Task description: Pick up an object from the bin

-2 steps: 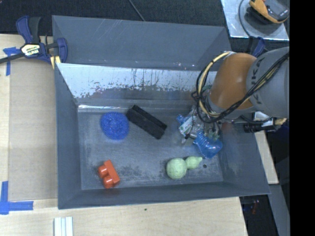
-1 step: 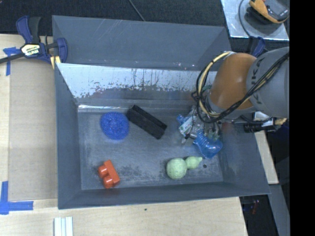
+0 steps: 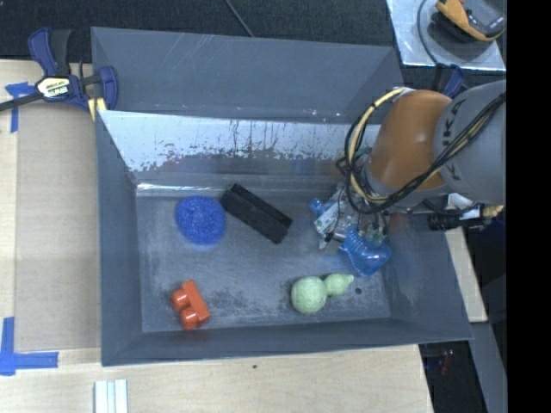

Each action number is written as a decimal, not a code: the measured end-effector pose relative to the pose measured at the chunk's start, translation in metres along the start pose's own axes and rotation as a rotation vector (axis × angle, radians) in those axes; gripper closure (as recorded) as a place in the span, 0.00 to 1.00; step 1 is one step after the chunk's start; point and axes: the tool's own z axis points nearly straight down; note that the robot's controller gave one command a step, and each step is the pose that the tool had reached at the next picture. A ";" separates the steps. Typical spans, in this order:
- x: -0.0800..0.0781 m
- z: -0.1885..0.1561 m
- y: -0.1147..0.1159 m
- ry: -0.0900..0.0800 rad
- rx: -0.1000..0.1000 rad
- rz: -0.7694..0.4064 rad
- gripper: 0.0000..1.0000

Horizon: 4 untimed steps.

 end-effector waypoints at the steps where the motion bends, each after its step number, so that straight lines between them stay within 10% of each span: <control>1: 0.002 -0.038 -0.001 0.009 0.002 0.000 1.00; 4: -0.004 -0.120 0.000 -0.006 -0.001 -0.002 1.00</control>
Offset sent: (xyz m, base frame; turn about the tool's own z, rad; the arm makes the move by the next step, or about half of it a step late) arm -0.0031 0.0000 0.0381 -0.0008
